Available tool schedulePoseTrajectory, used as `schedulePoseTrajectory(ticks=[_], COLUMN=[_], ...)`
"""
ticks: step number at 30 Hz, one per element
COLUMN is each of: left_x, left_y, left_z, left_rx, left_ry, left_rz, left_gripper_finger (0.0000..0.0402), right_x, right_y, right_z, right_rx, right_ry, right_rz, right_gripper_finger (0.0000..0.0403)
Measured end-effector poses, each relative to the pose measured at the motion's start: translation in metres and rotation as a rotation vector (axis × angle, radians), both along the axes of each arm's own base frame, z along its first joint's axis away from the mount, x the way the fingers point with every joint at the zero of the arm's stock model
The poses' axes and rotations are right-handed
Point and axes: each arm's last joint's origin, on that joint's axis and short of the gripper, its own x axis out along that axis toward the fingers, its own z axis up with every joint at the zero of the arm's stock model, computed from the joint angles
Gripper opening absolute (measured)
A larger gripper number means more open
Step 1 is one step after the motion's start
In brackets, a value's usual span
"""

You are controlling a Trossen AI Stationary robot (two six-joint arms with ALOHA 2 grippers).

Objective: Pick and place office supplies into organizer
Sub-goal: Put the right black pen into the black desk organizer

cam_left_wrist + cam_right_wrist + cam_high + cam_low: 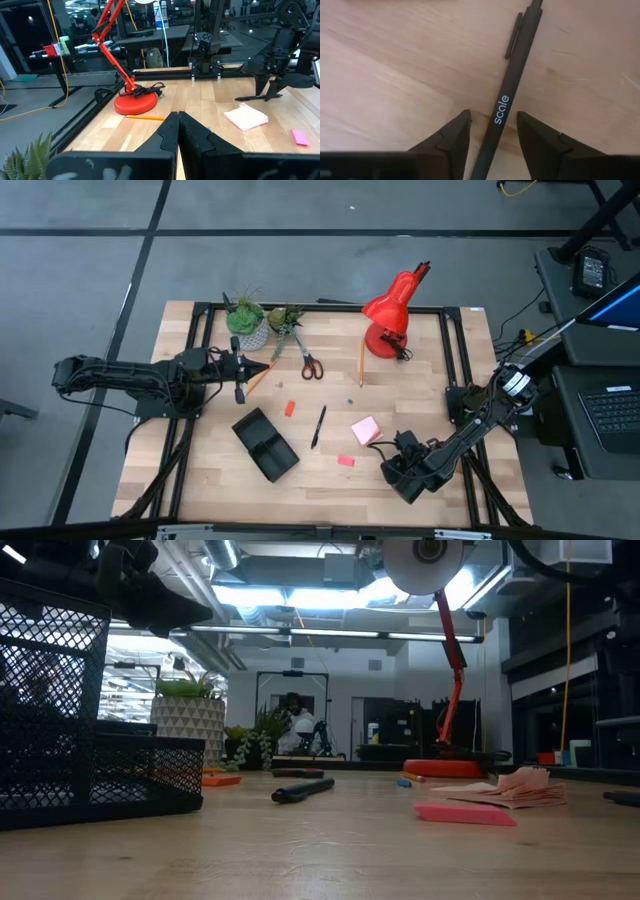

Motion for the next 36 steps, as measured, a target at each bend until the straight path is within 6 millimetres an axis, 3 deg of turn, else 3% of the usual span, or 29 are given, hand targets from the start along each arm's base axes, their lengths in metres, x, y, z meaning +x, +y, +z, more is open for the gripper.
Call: schedulePoseTrajectory(ticks=[11, 25, 36], left_x=[0.000, 0.000, 0.000], left_y=[0.000, 0.000, 0.000], left_z=[0.000, 0.000, -0.004], left_rx=[-0.048, -0.048, -0.053], left_ry=[-0.011, -0.011, 0.026], left_rz=[0.003, 0.003, -0.009], left_gripper_finger=[0.0004, 0.0004, 0.0004], right_x=[0.000, 0.000, -0.006], right_y=[0.001, 0.001, 0.001], right_z=[0.000, 0.000, 0.011], right_rx=[0.010, 0.003, 0.028], right_ry=[0.001, 0.023, 0.044], right_rz=[0.004, 0.058, 0.118], right_gripper_finger=[0.0123, 0.0016, 0.0015])
